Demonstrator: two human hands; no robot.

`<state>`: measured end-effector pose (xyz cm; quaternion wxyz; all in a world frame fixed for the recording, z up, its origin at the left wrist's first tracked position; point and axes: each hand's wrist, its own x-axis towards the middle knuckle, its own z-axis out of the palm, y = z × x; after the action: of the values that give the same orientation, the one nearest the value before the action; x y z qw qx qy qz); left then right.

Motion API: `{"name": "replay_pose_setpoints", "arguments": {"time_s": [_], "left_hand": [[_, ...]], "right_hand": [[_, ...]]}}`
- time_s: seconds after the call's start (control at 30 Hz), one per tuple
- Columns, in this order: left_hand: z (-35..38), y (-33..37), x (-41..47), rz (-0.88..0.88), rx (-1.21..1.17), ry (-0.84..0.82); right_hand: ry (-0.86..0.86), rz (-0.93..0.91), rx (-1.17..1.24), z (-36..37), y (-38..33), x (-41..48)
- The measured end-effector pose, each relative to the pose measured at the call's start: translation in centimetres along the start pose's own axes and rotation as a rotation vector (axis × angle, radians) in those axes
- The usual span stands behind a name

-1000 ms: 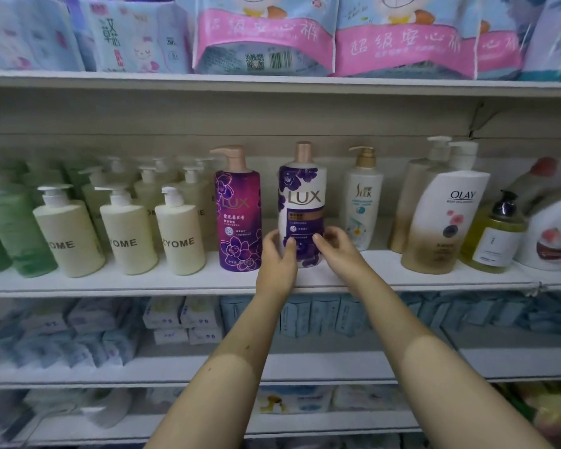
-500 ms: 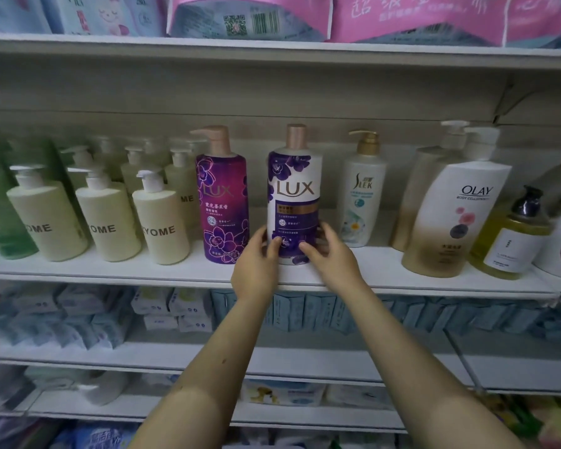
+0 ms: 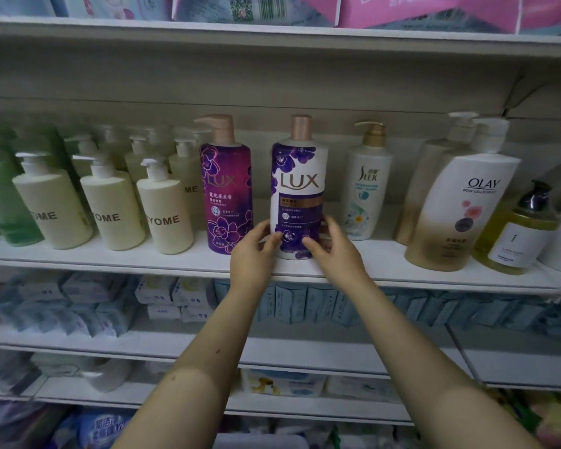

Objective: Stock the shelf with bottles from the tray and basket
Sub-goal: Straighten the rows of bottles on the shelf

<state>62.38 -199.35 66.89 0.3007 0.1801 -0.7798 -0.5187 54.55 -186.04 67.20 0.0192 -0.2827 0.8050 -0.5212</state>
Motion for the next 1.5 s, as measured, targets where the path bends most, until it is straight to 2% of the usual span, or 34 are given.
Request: {"name": "replay_pose_setpoints", "arguments": {"time_s": [0.17,0.3,0.47,0.57,0.87,1.07,1.17,1.4,1.5], "left_hand": [[0.0,0.1,-0.1,-0.031,0.015,0.019],[-0.5,0.8,-0.6,-0.091,-0.028,0.050],[-0.3,1.2,-3.1,-0.004,-0.156,-0.087],[0.2,2.2,-4.0,0.017,-0.225,-0.172],[5.3,5.2,-3.5,-0.009,-0.277,-0.428],[9.8,7.3,-0.5,-0.127,-0.343,-0.347],[10.9,6.4,1.0,-0.107,-0.268,-0.319],[13.5,2.7,3.8,-0.177,-0.306,-0.360],[13.7,2.6,3.8,-0.175,-0.242,-0.356]], "right_hand": [[-0.065,0.069,-0.001,-0.4,-1.4,-0.4],[-0.052,0.159,0.129,-0.6,-2.8,-1.6],[0.179,0.253,0.269,-0.9,-2.7,-4.3],[0.262,0.274,0.286,-1.9,-2.3,-5.3],[0.279,0.268,0.345,-5.8,-0.6,-3.7],[0.198,0.285,0.200,-7.3,0.7,0.6],[0.201,0.285,0.155,-7.8,2.1,2.5],[0.168,0.269,0.299,-7.8,5.7,3.9],[0.147,0.234,0.246,-7.6,6.0,4.4]]}}
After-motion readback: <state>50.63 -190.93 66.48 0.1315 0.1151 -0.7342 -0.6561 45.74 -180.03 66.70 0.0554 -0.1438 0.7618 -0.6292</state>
